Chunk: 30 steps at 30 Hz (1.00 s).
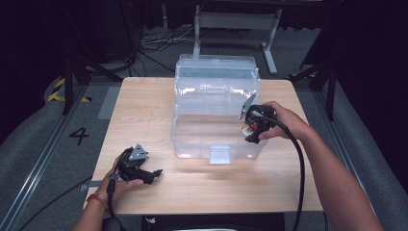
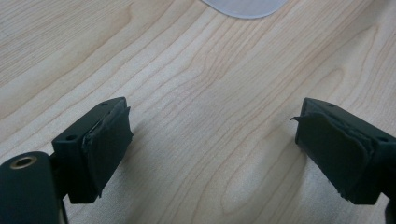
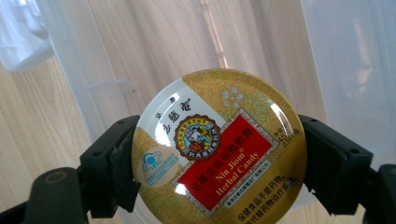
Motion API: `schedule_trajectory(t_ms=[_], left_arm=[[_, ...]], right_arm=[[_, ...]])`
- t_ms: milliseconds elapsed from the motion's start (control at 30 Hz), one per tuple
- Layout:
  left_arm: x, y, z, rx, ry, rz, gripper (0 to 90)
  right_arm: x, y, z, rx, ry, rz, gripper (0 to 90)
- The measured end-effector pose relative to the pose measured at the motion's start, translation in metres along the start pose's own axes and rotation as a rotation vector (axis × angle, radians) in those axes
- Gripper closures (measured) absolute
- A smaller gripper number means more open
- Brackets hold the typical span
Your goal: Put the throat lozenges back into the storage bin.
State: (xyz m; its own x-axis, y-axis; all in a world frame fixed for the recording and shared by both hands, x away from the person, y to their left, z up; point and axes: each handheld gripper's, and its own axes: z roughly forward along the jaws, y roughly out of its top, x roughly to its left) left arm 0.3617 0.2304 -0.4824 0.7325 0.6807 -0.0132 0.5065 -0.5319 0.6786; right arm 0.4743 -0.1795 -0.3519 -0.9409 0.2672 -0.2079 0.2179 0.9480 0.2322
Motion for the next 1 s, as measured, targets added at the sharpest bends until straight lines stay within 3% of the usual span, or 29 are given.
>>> schedule_trajectory(t_ms=[467,1000], left_arm=[[0.000,0.000,0.000,0.000,0.000,0.000,10.9],[0.000,0.000,0.000,0.000,0.000,0.000,10.9]], right_arm=[[-0.001,-0.004,0.018,0.044,0.021,-0.002,20.2],[-0.004,-0.005,0.020,0.073,0.033,-0.013,20.1]])
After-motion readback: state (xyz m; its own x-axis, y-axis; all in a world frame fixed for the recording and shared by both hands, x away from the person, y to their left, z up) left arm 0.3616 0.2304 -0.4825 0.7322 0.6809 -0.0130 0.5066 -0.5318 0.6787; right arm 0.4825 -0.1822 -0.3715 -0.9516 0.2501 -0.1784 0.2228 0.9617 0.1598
